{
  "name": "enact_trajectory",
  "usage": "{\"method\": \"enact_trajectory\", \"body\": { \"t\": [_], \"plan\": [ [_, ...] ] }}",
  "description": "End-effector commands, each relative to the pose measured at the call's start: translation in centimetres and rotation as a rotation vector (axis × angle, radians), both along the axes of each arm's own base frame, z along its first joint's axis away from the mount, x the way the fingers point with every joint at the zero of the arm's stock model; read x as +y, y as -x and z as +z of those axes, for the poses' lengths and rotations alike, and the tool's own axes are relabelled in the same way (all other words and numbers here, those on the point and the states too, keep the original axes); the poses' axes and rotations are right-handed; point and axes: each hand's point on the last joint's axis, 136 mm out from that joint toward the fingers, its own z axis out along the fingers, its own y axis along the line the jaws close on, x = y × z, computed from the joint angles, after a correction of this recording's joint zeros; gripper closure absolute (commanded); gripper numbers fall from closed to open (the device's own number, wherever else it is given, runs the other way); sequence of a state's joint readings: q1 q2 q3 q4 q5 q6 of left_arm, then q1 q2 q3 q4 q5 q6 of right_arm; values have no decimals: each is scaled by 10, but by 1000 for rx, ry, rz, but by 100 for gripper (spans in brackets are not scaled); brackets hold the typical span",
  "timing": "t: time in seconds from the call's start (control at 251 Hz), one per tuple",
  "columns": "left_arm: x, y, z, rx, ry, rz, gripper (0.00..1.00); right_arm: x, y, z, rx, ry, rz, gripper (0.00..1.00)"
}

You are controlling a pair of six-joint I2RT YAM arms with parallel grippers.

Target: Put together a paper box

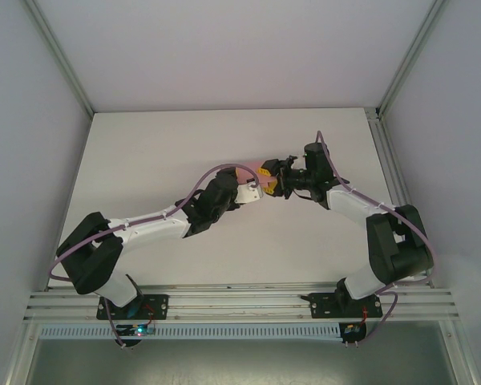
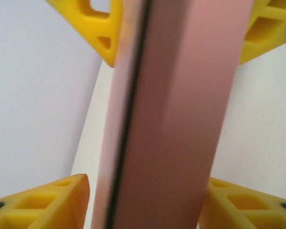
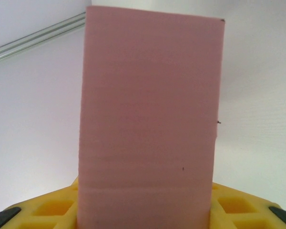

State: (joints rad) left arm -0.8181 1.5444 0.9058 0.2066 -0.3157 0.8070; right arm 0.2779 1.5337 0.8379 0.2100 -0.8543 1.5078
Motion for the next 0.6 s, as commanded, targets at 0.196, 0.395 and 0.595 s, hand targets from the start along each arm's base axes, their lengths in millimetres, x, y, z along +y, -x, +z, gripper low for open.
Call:
{"method": "enact_trajectory", "body": {
  "t": [0.196, 0.395, 0.595],
  "plan": [
    [8, 2, 17, 17, 40, 23, 55, -31, 1, 30, -176, 99, -58, 33],
    [20, 19, 3, 244, 46, -17, 54, -100, -13, 79, -665, 608, -132, 22],
    [43, 65, -27, 719, -46, -68, 60, -106, 28, 134, -1291, 956, -16, 2]
  ]
}}
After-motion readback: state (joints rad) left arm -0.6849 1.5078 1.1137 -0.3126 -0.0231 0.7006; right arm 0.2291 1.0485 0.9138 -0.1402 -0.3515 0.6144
